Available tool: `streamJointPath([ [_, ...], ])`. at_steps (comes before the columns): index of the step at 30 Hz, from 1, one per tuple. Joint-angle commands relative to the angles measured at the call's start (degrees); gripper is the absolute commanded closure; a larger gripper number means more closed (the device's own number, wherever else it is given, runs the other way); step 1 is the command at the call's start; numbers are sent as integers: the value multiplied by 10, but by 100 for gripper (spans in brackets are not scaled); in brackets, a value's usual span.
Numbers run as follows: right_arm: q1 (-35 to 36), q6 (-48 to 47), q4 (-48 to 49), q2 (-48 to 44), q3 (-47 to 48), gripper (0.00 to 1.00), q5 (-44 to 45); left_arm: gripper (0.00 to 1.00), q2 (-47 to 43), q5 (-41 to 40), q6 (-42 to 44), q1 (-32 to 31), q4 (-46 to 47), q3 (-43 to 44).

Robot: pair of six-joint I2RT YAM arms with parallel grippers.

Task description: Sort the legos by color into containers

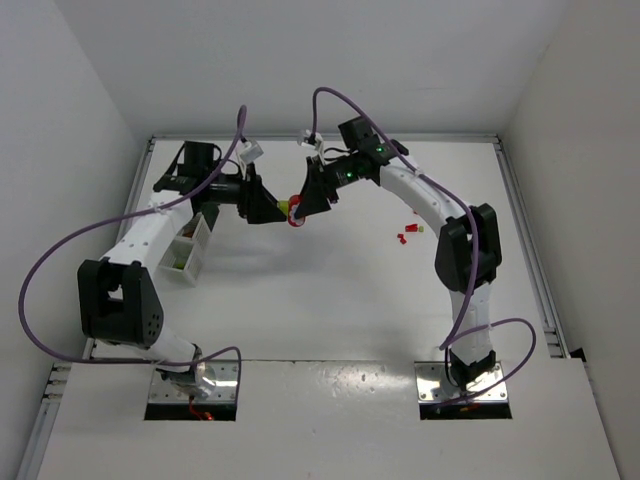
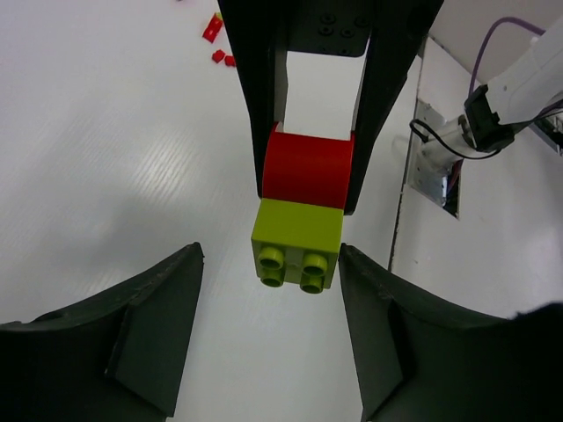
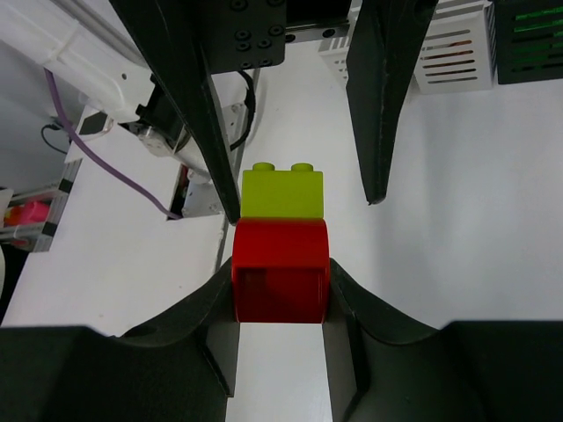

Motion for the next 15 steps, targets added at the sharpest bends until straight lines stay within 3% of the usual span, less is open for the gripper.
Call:
streamJointPath([
  [1, 4, 5, 19, 4, -5, 100, -24, 32, 9, 34, -18, -5, 37, 25],
  [5, 4, -10, -1, 4, -5, 100, -24, 53, 14, 47, -29, -5, 48, 38],
  [12, 4, -22, -1, -2, -11, 100, -19, 75, 20, 68, -48, -5, 59, 50],
  [15, -3, -22, -7, -7, -25, 100, -14, 90, 14, 68, -53, 10, 59, 50],
])
